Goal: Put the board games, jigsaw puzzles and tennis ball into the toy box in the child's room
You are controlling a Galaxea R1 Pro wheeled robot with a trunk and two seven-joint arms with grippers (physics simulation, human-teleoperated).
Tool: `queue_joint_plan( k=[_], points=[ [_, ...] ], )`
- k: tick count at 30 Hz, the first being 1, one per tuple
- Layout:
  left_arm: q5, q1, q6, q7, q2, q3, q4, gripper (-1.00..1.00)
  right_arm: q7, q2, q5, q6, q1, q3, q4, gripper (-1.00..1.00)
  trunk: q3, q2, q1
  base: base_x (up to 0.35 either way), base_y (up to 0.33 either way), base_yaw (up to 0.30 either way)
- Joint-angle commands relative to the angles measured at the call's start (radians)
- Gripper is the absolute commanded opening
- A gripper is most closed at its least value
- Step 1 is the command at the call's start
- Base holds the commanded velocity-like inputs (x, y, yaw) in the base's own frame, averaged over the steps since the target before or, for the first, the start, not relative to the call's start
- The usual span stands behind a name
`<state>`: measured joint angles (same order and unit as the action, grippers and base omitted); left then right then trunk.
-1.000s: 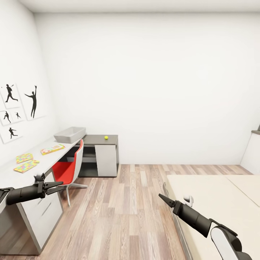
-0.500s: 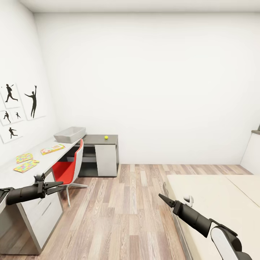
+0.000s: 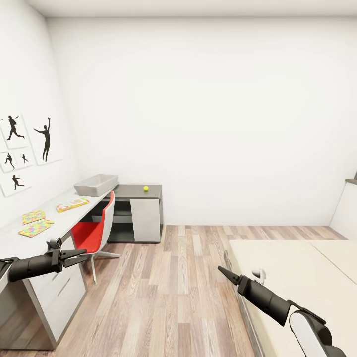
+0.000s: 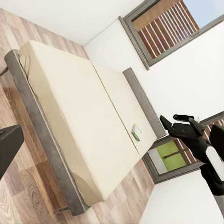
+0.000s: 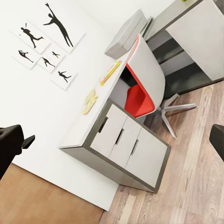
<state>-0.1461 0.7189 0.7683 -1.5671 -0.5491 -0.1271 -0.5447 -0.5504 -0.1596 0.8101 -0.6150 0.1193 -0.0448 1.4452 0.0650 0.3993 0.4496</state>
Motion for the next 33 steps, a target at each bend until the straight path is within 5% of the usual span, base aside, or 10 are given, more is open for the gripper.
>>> queue_joint_plan(
  k=[1,14,33],
  points=[
    [0.0,0.0,0.01,-0.004,0.0,0.0,0.0,1.0,0.0,0.0,0.006,-0.008,0.0,-0.001,0.0,1.0,0.0,0.001,0.0,0.0,0.0,0.0],
    [-0.003,-0.001,0.007,-0.004,0.0,-0.003,0.002,1.0,0.0,0.0,0.006,-0.008,0.0,-0.001,0.0,1.0,0.0,0.001,0.0,0.0,-0.037,0.0],
    [-0.003,-0.001,0.005,-0.004,0.0,-0.002,0.002,1.0,0.0,0.0,0.006,-0.008,0.0,-0.001,0.0,1.0,0.0,0.001,0.0,0.0,-0.241,0.0]
  ],
)
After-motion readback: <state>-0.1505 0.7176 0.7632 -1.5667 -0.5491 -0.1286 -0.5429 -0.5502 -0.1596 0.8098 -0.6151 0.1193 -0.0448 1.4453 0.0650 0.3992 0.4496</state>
